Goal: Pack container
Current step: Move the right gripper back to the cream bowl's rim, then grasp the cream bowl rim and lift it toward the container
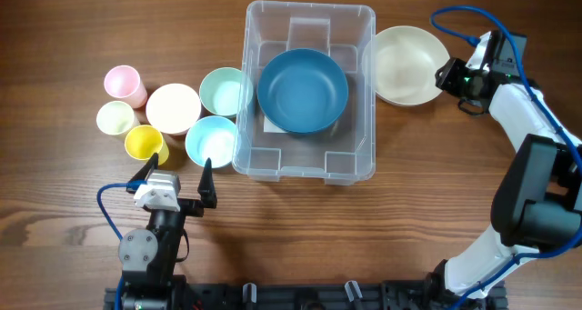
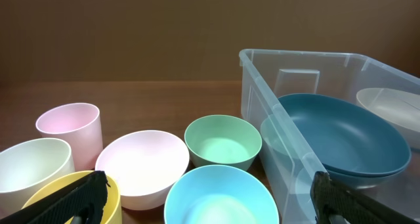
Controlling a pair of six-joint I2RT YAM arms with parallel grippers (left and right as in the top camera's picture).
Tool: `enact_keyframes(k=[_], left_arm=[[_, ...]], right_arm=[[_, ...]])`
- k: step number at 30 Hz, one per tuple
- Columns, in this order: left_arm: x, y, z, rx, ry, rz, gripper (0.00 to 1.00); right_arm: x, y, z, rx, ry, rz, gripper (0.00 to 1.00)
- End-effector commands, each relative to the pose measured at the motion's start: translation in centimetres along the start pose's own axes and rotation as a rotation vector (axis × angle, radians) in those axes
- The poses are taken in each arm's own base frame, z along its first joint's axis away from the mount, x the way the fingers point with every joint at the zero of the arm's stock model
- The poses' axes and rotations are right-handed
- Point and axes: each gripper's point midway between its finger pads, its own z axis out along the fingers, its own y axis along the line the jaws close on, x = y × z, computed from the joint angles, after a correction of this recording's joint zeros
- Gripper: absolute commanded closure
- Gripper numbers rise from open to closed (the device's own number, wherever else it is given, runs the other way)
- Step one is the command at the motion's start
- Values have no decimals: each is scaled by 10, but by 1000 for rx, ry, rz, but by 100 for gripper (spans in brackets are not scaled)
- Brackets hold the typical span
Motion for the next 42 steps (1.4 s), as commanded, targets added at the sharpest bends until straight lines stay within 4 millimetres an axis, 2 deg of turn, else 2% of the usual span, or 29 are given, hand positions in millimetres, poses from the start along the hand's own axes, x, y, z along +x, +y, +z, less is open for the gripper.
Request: enact_keyframes(k=[1, 5, 14, 20, 22, 27, 31, 34, 37, 38, 42], left_arm=[[4, 0, 1, 3, 8, 8, 1], [4, -1, 1, 3, 8, 8, 0], [4, -1, 1, 3, 8, 8, 0], [4, -1, 1, 3, 8, 8, 0], [4, 0, 1, 3, 8, 8, 0], [4, 0, 1, 3, 8, 8, 0], [4, -1, 1, 3, 8, 8, 0], [4, 0, 1, 3, 8, 8, 0], [4, -1, 1, 3, 8, 8, 0], [4, -1, 1, 3, 8, 8, 0], [4, 0, 1, 3, 8, 8, 0]], right_arm=[[6, -9, 9, 38, 14, 15, 54], [6, -10, 11, 40, 12, 16, 56], [17, -16, 29, 52, 42, 21, 57], [17, -19, 29, 68, 39, 21, 67], [17, -24, 29, 96, 39, 22, 77], [19, -29, 29, 119, 45, 22, 94], [20, -34, 27, 149, 49, 21, 96], [11, -45, 11, 189, 32, 36, 96], [-11, -52, -24, 198, -18, 50, 96], [-26, -53, -51, 199, -67, 63, 96], [-58, -36, -120, 175, -217, 55, 96]])
